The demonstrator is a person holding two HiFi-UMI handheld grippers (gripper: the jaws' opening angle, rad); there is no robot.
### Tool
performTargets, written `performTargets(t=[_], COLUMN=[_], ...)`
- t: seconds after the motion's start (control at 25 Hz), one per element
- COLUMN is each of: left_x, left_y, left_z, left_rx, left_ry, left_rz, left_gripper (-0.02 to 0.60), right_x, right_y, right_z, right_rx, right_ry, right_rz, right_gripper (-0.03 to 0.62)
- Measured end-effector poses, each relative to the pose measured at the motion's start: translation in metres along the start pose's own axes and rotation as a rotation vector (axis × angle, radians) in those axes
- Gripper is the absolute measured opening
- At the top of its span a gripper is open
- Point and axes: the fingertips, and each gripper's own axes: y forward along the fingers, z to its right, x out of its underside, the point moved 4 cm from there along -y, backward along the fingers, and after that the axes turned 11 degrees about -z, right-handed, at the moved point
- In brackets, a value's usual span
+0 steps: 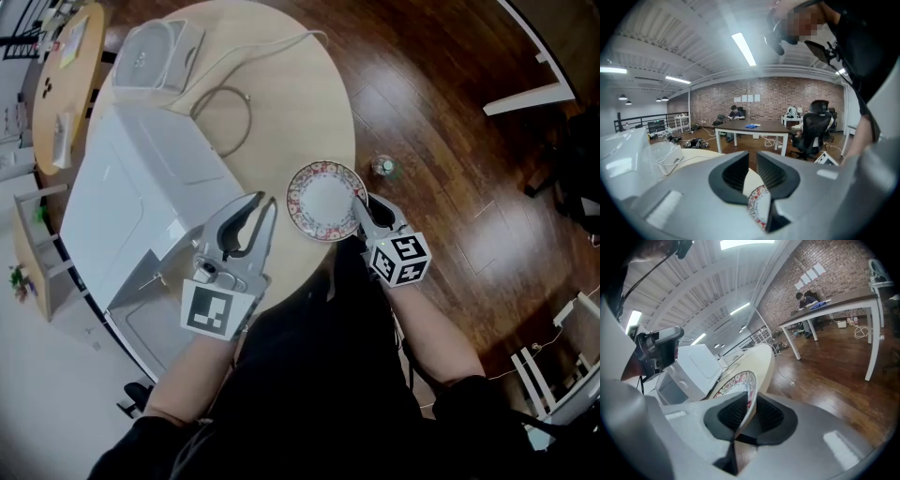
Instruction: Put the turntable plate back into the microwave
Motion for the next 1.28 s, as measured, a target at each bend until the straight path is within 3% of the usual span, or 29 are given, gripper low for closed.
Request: performTargets(t=[0.32,0.56,1.28], left_x=[-0.002,-0.012,0.005], left_y=[-0.031,-0.048,-0.133], left_z=[-0.014,-0.013,-0.048], left_rx=[-0.040,-0.025,-0.145], left_ry=[-0.003,0.017,0.026], left_rz=[0.044,0.107,0.172], left_gripper=[0.058,0.058,0.053], right_x=[-0.008,-0.015,-0.008], right_y=[0.011,-0.001,-0.007], right_z=[-0.015,-0.016,-0.013], right_rx=[-0.038,-0.010,0.037], right_ry=[0.067,0.098,0.291], right_rz=[0.032,0.064,0.132], right_gripper=[0.037,0.023,0.017])
